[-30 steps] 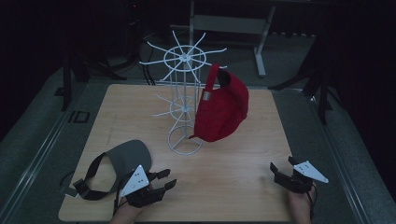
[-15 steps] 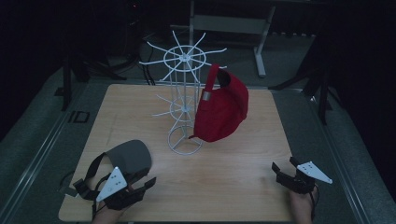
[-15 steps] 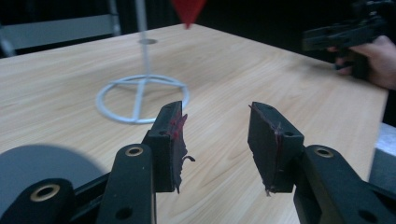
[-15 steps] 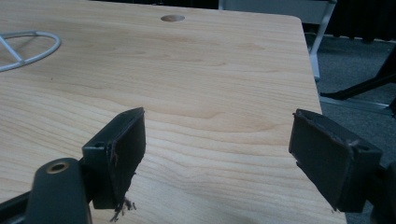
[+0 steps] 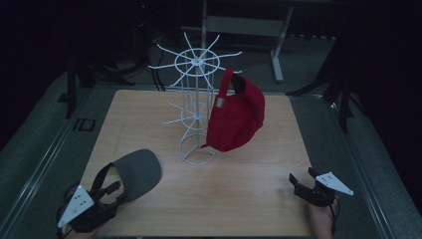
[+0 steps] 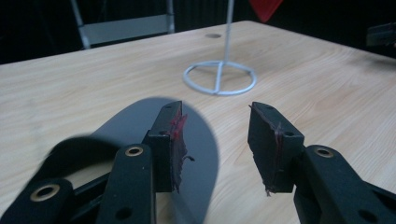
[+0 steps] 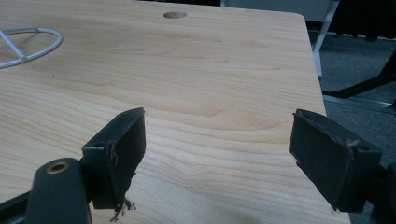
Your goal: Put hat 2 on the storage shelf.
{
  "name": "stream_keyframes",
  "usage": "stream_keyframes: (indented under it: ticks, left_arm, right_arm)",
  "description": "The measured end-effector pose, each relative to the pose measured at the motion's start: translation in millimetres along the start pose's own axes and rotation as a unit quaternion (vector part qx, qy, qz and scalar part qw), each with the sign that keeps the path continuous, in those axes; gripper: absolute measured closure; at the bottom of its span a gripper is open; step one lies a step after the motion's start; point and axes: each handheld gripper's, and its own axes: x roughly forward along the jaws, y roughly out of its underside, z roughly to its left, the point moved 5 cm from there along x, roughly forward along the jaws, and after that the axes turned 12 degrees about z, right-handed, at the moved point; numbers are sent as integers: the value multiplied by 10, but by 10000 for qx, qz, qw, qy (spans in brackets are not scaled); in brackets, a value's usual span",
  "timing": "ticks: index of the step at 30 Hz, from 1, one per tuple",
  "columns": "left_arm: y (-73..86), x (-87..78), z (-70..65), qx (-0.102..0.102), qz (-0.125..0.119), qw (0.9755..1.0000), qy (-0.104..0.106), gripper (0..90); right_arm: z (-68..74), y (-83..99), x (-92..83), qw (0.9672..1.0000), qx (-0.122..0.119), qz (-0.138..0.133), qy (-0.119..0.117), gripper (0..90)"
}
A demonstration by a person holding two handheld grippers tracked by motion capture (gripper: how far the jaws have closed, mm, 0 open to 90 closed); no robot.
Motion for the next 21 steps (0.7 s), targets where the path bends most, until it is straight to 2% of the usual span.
stream_keyframes:
  ticks: [2, 5, 7, 9, 12, 16, 18, 21]
  left_arm:
    - [87, -80, 80, -11, 39, 9999, -121, 562]
    - [221, -201, 198, -61, 74, 9998, -175, 562]
    - [309, -275, 276, -153, 89, 9998, -120, 563]
    - [396, -347, 348, -188, 69, 9996, -194, 562]
    - [528, -422, 458, -367, 57, 9990, -257, 562]
    - [720, -435, 589, -598, 267, 9972, -373, 562]
    - [791, -411, 617, -711, 321, 9965, -307, 562]
    - [849, -347, 628, -702, 512, 9959, -235, 561]
  right_arm:
    - [-1, 0, -1, 10000, 10, -2, -6, 185]
    - [-1, 1, 1, 10000, 22, 6, -11, 185]
    - [1, 1, 3, 10000, 19, 22, -4, 185]
    - [2, -1, 8, 10000, 13, 39, 1, 185]
    - [6, -1, 15, 10000, -11, 65, 9, 185]
    - [6, 1, 17, 10000, -5, 74, 9, 185]
    - [0, 1, 17, 10000, 4, 63, 19, 185]
    - [0, 1, 18, 10000, 4, 71, 11, 185]
